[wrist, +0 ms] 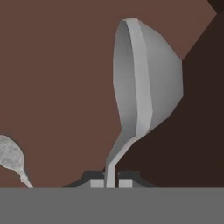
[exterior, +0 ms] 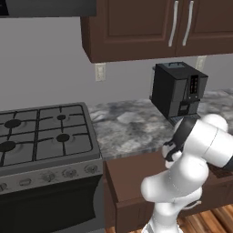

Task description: Organize the utensils by type. Pick up the wooden spoons from the counter and place them in the open cabinet. Then pick up the metallic utensils from the counter and place them in the open drawer.

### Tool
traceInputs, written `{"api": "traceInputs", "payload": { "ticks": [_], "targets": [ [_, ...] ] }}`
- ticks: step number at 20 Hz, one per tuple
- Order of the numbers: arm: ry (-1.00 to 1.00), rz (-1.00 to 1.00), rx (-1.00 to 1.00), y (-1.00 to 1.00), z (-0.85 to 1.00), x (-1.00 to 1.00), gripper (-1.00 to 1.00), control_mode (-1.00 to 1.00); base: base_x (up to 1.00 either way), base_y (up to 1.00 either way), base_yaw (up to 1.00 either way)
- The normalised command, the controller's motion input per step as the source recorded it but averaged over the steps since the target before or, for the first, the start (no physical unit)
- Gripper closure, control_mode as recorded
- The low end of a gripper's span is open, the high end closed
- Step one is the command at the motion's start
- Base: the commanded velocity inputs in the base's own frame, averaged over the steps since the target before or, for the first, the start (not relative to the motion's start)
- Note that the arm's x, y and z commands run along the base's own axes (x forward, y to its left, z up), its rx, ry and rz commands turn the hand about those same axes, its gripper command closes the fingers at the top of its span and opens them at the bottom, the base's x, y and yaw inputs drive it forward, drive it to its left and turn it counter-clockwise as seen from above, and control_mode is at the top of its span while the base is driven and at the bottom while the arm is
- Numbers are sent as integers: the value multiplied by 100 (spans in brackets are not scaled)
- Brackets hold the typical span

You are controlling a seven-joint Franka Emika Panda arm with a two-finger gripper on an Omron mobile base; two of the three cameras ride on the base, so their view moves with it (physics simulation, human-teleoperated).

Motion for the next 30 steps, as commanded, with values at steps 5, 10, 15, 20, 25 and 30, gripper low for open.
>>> {"api": "traceInputs", "payload": {
  "ticks": [5, 10, 15, 20, 25, 30],
  "targets": [
    [0, 0, 1, 0, -29, 0, 100, -100, 0, 0, 0],
    [-3, 0, 0, 0, -28, 0, 100, -100, 0, 0, 0],
    [0, 0, 2, 0, -10, 0, 100, -100, 0, 0, 0],
    [0, 0, 2, 0, -18, 0, 100, -100, 0, 0, 0],
    [0, 0, 2, 0, -16, 0, 100, -100, 0, 0, 0],
    [0, 0, 2, 0, -9, 0, 100, -100, 0, 0, 0]
  ]
}}
